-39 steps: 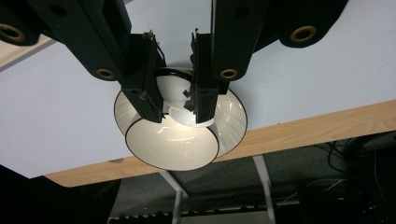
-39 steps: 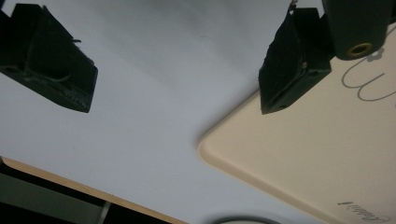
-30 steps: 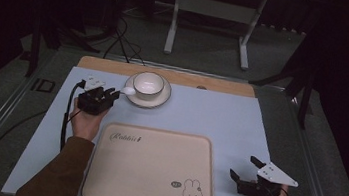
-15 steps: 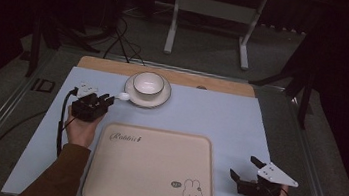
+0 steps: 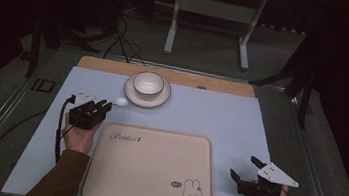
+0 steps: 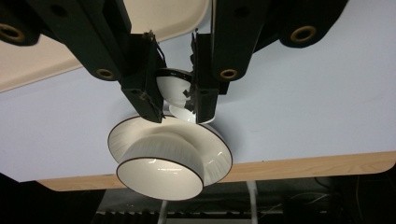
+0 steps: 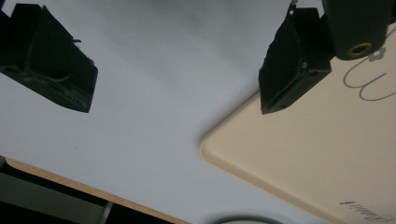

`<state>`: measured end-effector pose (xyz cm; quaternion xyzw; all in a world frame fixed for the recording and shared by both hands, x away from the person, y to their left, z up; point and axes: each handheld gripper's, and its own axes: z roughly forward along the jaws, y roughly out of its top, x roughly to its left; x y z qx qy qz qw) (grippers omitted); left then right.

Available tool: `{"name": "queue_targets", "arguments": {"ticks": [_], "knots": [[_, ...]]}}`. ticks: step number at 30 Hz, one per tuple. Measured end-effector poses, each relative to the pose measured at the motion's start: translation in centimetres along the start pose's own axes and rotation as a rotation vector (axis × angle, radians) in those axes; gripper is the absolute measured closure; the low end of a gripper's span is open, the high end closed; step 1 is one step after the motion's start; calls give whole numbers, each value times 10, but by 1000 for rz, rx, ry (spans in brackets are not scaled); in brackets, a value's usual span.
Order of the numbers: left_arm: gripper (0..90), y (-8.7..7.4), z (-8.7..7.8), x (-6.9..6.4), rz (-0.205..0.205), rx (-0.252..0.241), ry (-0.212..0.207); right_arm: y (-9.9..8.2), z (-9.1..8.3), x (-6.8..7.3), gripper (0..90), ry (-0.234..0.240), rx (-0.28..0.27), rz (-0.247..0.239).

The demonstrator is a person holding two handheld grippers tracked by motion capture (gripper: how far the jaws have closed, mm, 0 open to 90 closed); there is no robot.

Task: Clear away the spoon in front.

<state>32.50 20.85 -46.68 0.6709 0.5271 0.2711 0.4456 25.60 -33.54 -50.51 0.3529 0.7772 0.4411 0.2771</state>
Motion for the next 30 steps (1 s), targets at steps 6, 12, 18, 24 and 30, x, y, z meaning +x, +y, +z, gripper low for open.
{"name": "queue_targets", "arguments": {"ticks": [6,12,18,24,30], "knots": [[743,-8,-6,-1,-3,2,11,0,0,0,115,0,-1,-1],[743,-16,-12,-2,-13,3,17,0,-1,0,115,0,-2,-3],[743,-23,-19,-6,-5,4,13,0,-2,-1,115,-5,0,3],[743,-27,-25,-9,-7,-4,15,0,-3,0,115,-6,-2,-2],[743,-32,-28,-19,27,6,14,-1,-3,-1,115,-9,-1,1]]}}
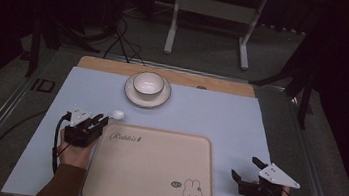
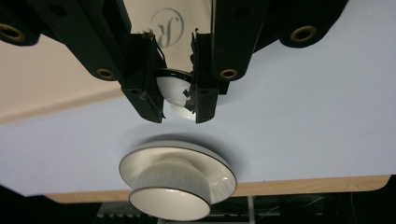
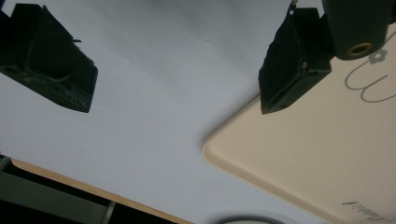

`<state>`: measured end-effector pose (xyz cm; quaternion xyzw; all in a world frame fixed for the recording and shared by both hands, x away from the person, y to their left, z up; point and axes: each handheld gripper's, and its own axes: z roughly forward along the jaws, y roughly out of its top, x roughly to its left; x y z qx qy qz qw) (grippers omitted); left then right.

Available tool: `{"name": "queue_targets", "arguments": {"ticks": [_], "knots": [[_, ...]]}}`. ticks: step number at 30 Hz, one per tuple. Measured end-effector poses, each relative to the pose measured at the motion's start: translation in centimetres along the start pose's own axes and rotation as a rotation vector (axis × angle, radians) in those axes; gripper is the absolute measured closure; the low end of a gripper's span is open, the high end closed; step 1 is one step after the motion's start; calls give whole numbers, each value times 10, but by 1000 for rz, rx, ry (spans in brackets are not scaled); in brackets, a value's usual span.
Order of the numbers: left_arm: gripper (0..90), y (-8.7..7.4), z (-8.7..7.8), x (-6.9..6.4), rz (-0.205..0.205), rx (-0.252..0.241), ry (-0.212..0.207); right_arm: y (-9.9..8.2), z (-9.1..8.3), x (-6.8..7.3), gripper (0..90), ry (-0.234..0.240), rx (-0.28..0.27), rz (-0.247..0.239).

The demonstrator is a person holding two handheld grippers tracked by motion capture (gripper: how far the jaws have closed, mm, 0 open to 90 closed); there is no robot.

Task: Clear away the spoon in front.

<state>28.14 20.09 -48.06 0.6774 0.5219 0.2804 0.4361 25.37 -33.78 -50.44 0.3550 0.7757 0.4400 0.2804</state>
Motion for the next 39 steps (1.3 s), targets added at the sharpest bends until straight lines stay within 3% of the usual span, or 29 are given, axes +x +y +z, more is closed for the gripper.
{"name": "queue_targets", "arguments": {"ticks": [6,10,32,39], "knots": [[743,-3,-3,-9,40,7,2,0,-1,0,115,-4,-1,2],[742,-3,-6,-10,45,-1,3,0,-1,-1,115,-5,-3,3],[742,-19,-31,-12,2,-18,44,0,-1,0,115,-2,-5,1],[742,-22,-31,-17,16,-1,54,0,-1,-1,115,-2,-2,-2]]}}
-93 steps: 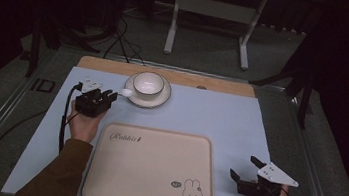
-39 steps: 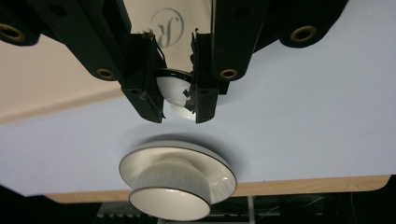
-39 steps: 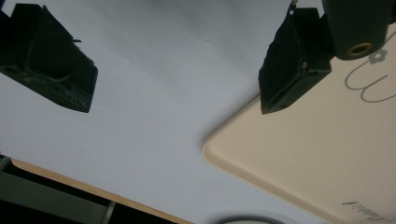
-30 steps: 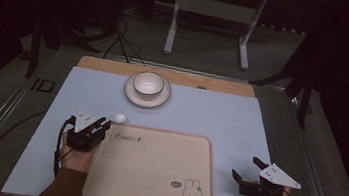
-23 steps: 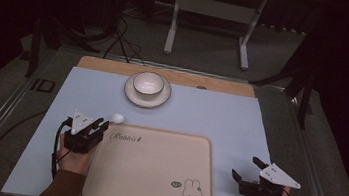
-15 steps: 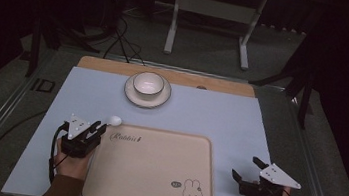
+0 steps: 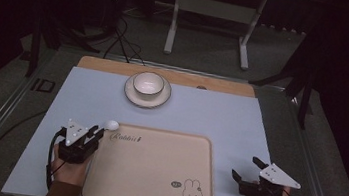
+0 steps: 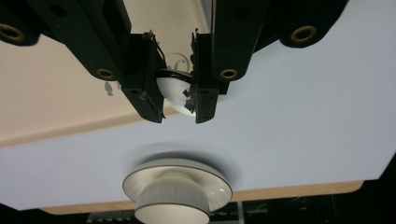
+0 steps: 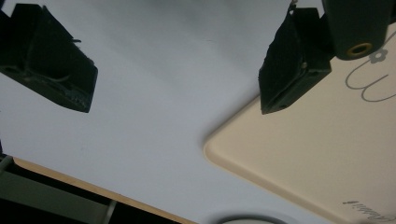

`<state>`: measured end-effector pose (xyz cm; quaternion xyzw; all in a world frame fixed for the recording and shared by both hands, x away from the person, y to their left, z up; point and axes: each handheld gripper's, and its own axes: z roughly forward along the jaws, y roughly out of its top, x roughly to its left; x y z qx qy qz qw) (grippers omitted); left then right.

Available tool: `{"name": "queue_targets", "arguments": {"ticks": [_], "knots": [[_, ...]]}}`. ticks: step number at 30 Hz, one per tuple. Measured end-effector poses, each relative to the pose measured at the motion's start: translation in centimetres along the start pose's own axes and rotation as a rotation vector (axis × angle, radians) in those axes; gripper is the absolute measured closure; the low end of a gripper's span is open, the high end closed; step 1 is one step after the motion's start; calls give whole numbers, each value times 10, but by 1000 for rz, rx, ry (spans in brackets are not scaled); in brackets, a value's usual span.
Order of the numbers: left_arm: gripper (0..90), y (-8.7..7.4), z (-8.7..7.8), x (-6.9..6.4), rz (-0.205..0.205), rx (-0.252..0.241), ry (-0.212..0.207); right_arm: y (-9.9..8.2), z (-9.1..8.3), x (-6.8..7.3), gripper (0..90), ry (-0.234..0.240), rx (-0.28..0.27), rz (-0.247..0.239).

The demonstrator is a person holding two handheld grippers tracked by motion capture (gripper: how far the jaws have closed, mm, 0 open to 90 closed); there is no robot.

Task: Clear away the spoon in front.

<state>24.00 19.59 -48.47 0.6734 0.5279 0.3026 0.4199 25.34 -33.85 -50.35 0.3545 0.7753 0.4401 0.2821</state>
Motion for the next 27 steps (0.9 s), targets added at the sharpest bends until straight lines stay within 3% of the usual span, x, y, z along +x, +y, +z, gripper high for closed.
{"name": "queue_targets", "arguments": {"ticks": [13,17,27], "knots": [[740,-8,5,-13,14,52,12,0,0,0,115,3,1,-3],[738,-11,5,-12,-9,65,21,0,1,0,115,4,2,-2],[727,-19,4,-15,-36,111,-4,1,2,0,115,6,3,-5]]}}
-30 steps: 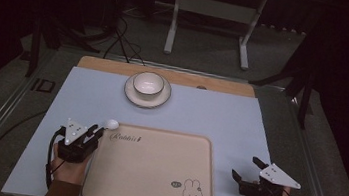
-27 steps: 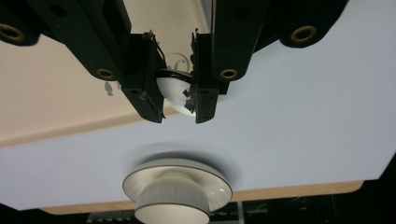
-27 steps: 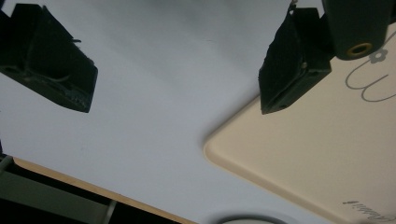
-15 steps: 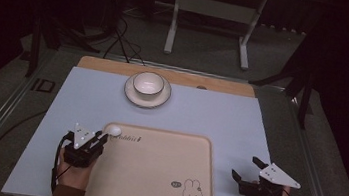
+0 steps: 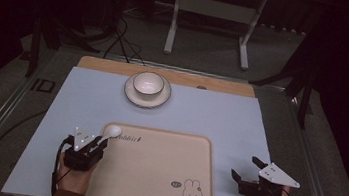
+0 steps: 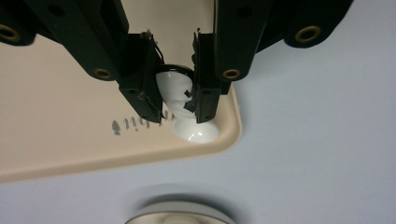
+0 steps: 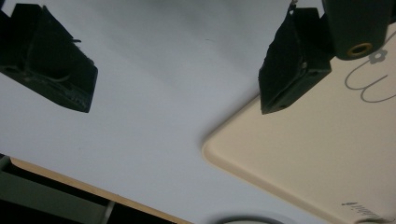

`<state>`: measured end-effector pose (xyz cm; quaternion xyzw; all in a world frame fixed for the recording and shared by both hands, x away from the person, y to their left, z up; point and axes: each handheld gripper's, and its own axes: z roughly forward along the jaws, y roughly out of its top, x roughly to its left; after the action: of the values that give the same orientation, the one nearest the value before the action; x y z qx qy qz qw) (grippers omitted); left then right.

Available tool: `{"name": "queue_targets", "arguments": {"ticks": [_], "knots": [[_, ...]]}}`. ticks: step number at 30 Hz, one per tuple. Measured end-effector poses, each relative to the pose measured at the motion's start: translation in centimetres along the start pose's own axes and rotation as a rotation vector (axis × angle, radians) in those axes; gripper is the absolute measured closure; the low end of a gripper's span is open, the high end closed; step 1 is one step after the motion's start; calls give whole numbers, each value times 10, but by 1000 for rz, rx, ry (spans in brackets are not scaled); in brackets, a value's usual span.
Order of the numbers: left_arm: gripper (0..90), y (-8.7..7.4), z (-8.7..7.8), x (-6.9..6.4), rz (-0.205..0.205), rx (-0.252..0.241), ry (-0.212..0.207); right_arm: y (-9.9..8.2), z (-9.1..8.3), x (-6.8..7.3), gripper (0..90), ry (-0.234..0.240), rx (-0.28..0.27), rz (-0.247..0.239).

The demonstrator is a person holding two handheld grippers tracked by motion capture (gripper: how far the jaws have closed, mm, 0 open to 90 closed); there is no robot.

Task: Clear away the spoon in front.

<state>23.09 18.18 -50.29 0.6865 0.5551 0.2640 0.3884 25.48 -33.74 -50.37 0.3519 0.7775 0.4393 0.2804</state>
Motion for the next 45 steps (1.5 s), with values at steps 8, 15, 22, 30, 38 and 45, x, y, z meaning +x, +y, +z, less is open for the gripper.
{"name": "queue_targets", "arguments": {"ticks": [8,15,22,30,38,45], "knots": [[634,-3,1,2,-17,21,-10,0,0,0,115,4,-1,0],[548,0,0,7,-18,-1,-26,1,0,0,115,5,-2,-1],[492,5,-3,18,3,-59,-48,1,0,0,115,5,-5,-2],[409,10,-2,26,58,-99,-86,1,-1,-1,115,4,-9,1],[375,16,0,37,120,-133,-121,0,-4,-8,115,-12,-20,18],[375,17,6,52,141,-135,-122,-5,-6,-15,115,-28,-9,40]]}}
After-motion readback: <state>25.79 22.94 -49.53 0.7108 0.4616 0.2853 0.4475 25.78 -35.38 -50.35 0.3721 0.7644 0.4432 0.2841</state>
